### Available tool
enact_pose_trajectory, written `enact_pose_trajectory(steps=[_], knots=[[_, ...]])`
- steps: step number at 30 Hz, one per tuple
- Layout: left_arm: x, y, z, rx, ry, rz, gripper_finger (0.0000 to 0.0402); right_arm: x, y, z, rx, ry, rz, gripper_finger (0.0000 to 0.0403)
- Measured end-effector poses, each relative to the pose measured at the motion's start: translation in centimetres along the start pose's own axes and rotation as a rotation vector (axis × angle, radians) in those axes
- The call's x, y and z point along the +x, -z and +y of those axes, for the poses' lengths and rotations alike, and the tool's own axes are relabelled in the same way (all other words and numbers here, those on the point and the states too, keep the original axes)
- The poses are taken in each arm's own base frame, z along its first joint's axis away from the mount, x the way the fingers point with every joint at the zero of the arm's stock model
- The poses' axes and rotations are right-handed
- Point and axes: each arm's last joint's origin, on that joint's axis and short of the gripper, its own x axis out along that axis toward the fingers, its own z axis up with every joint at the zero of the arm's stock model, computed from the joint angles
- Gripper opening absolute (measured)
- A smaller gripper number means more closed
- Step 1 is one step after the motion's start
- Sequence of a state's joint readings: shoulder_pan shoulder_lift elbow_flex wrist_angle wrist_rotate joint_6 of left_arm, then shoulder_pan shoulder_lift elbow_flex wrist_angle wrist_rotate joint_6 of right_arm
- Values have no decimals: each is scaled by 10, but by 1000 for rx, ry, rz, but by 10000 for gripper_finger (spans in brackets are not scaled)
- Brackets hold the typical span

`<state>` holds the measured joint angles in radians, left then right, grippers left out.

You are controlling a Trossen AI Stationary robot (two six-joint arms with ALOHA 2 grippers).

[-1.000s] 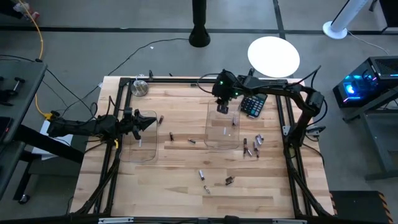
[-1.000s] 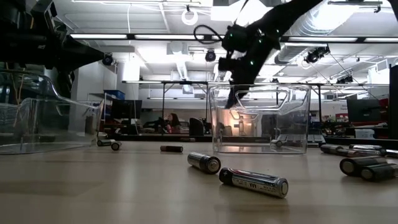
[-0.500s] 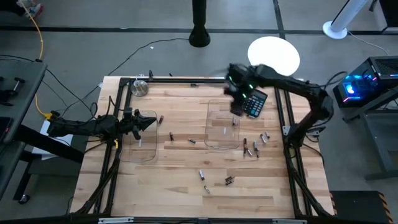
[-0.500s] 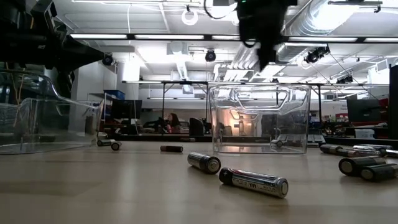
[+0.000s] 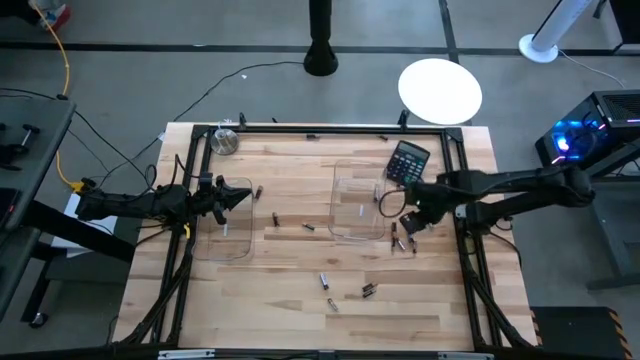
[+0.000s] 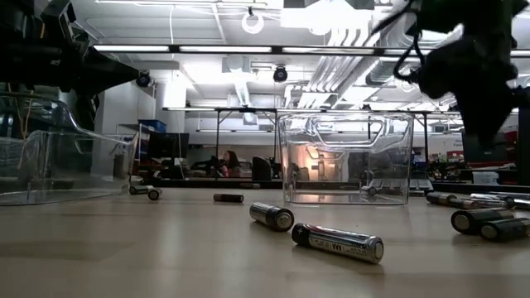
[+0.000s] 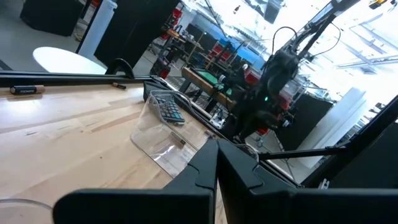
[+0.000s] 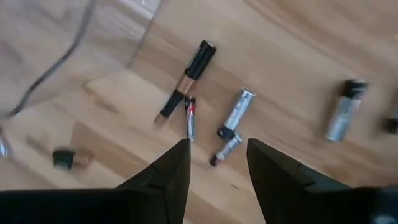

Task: Sort batteries
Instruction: Put the silver battery into the right transparent bin

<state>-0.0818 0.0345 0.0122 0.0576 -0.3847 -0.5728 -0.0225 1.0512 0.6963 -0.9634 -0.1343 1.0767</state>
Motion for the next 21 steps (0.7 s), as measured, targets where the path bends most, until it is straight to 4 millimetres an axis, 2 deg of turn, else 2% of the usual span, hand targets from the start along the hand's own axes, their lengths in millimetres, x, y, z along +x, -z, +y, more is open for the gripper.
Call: enact_pose_trajectory(steps=[7,14,21], knots=[[0,0,0,0,0,0,0,37,2,-4,173,153,-36,151],[0,0,0,0,0,0,0,60,-1,10,143,159,-27,151],[0,0,0,0,0,0,0,80,3,11,148,259,21,150]])
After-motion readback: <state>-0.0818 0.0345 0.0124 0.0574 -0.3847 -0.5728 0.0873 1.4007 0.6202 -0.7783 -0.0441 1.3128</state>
